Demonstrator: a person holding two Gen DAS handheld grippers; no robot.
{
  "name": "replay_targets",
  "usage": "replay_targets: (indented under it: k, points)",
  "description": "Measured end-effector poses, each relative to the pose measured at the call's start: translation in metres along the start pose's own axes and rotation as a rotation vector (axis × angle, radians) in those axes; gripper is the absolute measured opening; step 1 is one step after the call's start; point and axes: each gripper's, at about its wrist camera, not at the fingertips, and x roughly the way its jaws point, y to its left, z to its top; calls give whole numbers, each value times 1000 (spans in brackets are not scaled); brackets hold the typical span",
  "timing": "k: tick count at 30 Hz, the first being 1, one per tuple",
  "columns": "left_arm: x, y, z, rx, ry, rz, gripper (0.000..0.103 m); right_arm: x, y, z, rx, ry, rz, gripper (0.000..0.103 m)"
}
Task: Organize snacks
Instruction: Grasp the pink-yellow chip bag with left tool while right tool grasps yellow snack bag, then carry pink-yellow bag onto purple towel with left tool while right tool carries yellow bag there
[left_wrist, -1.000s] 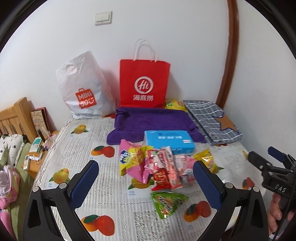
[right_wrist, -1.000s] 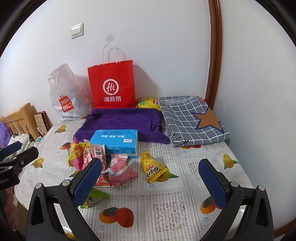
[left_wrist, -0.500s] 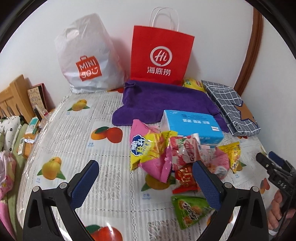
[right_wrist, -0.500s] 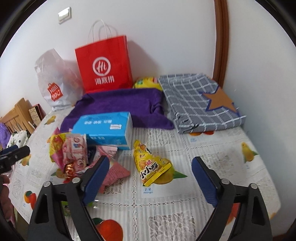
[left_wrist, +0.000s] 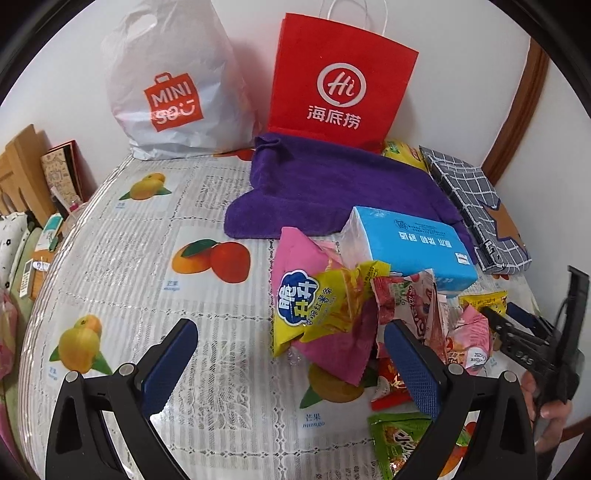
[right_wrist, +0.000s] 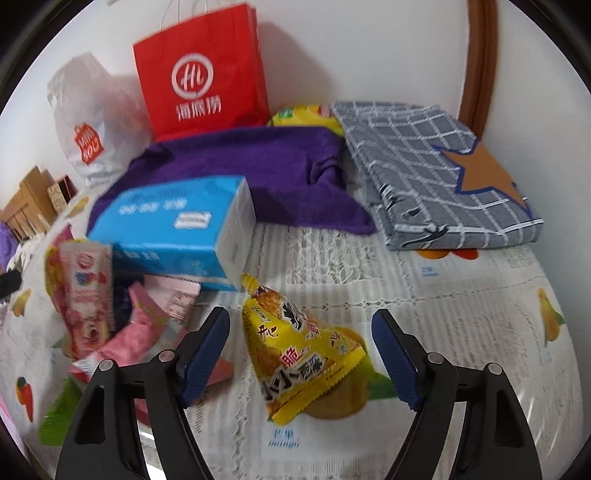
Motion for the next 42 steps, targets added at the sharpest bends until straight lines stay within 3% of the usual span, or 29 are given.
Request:
replay_targets:
  k: [6,8,15,21,24,27,42]
  points:
    - [20,-3,8,21,23,13,101,26,1,-6,-47,67,-26,65]
    - [30,-6,9,47,44,29,101,25,-1,-8,-42,52,-24,63]
    - [54,-13,13,86,81,19,101,26,-7,-9,-28,40,-30,61]
    - [67,-14,12,87,102,-31,88,27,-4,-8,-45,38,-54,61]
    - [65,-15,13,91,100,-84,67,26,-3,-7,-33,38,-58,58]
    - [61,-16,12,103,97,-91,59,23,-6,-5,-7,51,-64,53]
    - [14,5,11,67,51,-71,54,-46,6,7,32,-47,-7,50]
